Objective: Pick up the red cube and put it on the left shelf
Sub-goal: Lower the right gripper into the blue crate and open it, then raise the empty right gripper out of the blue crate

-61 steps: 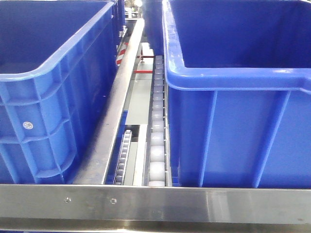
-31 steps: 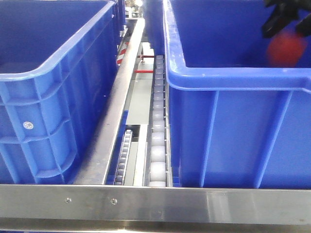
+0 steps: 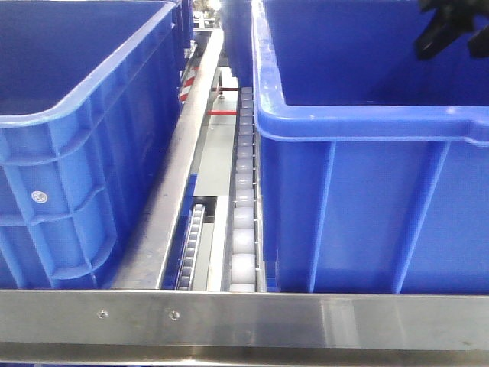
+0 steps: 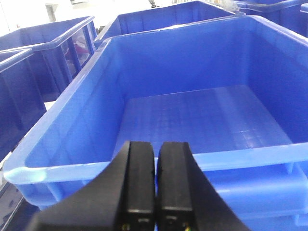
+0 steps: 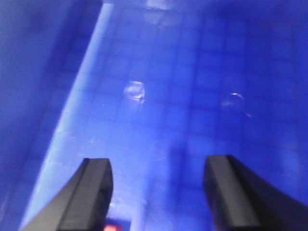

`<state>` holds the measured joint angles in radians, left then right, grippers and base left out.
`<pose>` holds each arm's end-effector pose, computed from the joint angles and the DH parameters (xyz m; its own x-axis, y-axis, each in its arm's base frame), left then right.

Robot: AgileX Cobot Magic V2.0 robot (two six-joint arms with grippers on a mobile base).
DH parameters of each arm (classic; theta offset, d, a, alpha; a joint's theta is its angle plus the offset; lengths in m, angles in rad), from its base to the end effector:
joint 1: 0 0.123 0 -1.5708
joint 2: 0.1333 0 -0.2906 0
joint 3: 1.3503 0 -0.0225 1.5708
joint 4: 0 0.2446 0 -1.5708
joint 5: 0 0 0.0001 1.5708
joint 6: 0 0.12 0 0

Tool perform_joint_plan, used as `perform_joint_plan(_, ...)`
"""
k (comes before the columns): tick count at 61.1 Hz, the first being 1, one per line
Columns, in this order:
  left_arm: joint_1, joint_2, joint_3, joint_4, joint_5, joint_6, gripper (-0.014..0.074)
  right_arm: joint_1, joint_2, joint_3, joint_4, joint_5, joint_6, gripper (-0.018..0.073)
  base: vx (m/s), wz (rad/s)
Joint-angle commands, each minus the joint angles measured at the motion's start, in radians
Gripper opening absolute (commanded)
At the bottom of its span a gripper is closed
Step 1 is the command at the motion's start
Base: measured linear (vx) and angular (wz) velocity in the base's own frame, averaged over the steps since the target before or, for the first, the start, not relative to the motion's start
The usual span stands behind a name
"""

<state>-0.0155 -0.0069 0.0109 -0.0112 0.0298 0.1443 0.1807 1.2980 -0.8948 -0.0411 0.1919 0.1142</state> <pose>0.0734 -0.0012 0.2087 0.0550 0.1319 -0.9897 0.0086 0.9911 0.1325 0.2991 0.0537 0.2977 -0.4898 -0.0145 -0.8717 -0.1372 0.9887 0.0607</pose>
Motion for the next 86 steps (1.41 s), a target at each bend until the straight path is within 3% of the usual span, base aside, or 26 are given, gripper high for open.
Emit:
perform_joint_plan(1,-0.005,0.007,0.022,-0.005,-0.09,0.001,0.0106,0.0,-0.102,0.002,-0.014,-0.1,-0.008,0.0263,0.0,0.0)
perform_joint_plan(8,-0.005,0.007,0.022,-0.005,-0.09,0.001,0.0106,0.0,-0.211,0.068,-0.014,-0.132,-0.009,0.0042,0.0,0.0)
perform_joint_plan(27,-0.005,0.007,0.022,-0.005,-0.09,0.001,0.0106,-0.003,-0.573,0.385,-0.014,-0.35,-0.009,0.0057,-0.01,-0.05)
perform_joint_plan(36,-0.005,0.007,0.022,-0.005,-0.09,0.001,0.0106,-0.003,-0.705,0.487,-0.014,-0.367,-0.009,0.0057,0.0,0.0)
perform_joint_plan(86,-0.005,0.007,0.022,-0.005,-0.09,0.001,0.0106,-0.003,-0.783,0.525,-0.014,-0.366,-0.009,0.0057,0.0,0.0)
